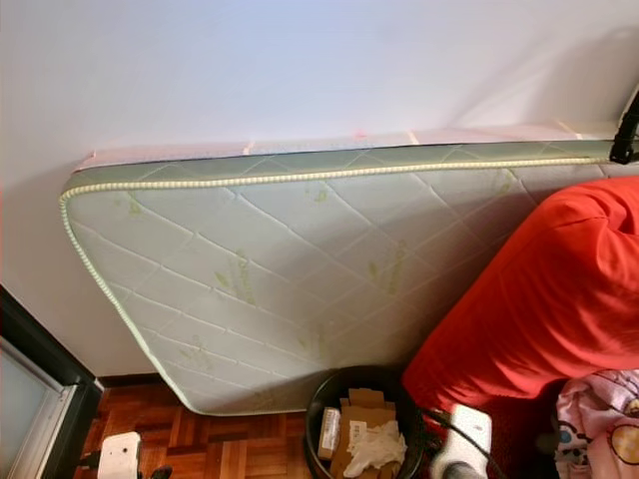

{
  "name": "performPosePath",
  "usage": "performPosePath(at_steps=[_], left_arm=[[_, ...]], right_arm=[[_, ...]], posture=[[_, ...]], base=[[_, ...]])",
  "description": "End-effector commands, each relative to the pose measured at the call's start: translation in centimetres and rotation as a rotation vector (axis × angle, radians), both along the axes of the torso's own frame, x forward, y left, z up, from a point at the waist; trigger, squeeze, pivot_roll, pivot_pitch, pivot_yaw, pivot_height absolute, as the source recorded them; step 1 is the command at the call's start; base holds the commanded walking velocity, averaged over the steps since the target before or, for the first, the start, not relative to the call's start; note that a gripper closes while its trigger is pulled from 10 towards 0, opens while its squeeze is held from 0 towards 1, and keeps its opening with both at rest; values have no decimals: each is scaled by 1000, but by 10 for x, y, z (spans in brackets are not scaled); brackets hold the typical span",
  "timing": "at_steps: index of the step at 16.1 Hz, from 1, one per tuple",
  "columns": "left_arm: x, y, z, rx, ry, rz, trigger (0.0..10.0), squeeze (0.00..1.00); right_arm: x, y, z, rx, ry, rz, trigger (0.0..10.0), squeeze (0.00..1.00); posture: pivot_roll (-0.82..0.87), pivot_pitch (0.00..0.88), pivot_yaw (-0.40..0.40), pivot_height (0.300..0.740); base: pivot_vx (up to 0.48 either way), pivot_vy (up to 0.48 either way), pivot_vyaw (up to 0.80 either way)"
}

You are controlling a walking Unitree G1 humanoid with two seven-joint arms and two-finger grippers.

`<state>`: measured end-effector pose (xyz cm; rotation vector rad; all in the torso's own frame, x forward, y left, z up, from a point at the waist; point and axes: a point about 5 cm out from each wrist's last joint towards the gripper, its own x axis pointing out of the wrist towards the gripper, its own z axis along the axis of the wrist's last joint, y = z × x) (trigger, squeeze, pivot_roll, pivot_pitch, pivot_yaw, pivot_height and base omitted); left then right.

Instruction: Clean up the room

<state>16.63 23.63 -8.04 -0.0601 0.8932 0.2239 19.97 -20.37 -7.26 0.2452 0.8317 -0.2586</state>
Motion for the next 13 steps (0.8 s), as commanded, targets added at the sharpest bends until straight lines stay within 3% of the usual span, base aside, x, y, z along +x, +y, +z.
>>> performPosePath(at_steps=[1, 2, 3, 6, 8, 13], left_arm=[[-6, 2, -3, 15, 33, -8, 10000, 0], [-10, 4, -4, 15, 43, 5, 10000, 0], [-22, 10, -7, 29, 94, 14, 10000, 0], [-27, 14, -8, 36, 110, 1, 10000, 0], [-29, 17, -8, 55, 131, -28, 10000, 0], [-33, 15, -10, 33, 122, -10, 10000, 0]], right_arm=[[4, 2, 2, -4, -1, 4, 10000, 0], [2, 4, 0, 1, 1, 10, 10000, 0], [2, 18, -2, 13, 14, 71, 10000, 0], [6, 31, -1, 18, 9, 105, 10000, 0], [2, 42, -4, -10, 35, 210, 10000, 0], [0, 40, -5, -11, 43, 179, 10000, 0]], posture=[[5, 0, -1, 740], [14, 0, -3, 740], [15, 0, 2, 740], [5, 0, 5, 740], [11, 0, -6, 740], [24, 0, -2, 740]], base=[[0, 0, 0], [0, 0, 0], [0, 0, -744], [0, 0, -721], [0, 0, -706], [0, 0, -706]])
